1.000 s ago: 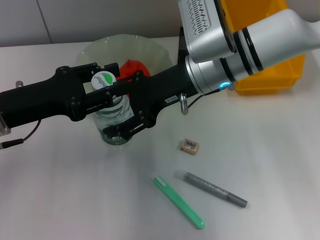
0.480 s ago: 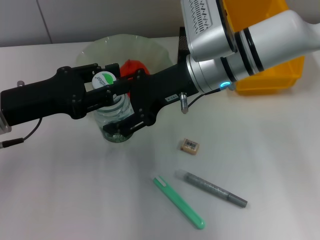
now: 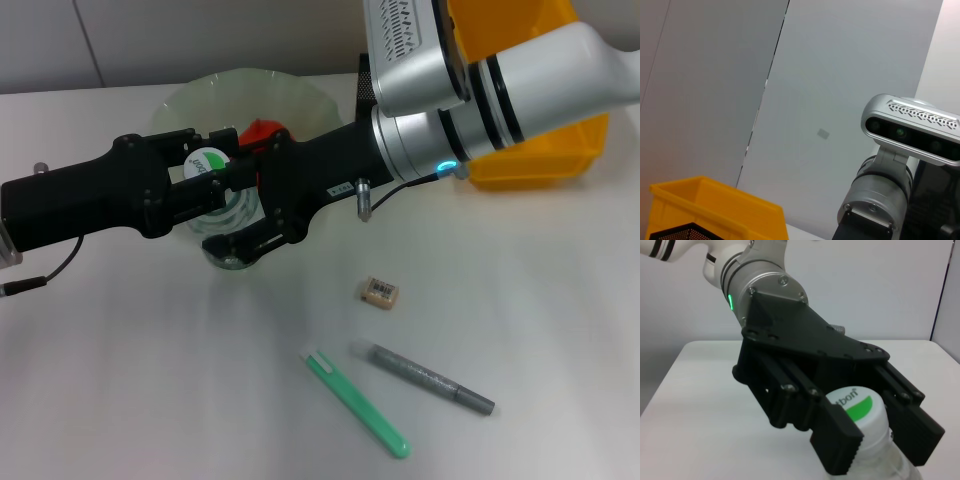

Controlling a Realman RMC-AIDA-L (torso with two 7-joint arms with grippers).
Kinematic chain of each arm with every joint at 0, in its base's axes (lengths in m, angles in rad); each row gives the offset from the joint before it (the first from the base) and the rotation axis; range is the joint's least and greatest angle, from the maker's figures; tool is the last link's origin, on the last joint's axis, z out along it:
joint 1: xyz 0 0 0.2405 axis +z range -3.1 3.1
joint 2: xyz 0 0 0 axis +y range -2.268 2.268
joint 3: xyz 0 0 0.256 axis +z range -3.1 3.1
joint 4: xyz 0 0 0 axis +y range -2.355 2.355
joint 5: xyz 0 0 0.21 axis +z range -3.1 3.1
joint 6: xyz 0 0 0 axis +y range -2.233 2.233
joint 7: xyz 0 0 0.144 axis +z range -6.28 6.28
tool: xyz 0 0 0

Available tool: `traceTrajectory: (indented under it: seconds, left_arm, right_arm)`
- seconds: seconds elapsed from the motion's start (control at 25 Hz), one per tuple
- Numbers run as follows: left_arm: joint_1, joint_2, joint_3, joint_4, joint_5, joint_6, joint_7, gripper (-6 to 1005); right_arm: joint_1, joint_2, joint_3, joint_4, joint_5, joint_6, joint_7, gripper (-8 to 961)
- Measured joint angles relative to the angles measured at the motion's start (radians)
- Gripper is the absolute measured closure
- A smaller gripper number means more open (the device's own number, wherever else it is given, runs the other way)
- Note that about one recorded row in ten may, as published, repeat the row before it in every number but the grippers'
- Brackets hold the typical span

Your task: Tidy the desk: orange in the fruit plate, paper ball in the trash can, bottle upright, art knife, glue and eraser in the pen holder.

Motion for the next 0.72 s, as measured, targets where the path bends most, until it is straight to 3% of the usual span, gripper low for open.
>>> traceTrajectory:
  seconds: [0.72]
  left_arm:
    - [-0.003,0.007,0.000,0.002,0.002,-0.017,-0.014,626]
  right_arm:
    - [0.006,0.002,-0.067,0.015,0.044,0.005,0.005,169]
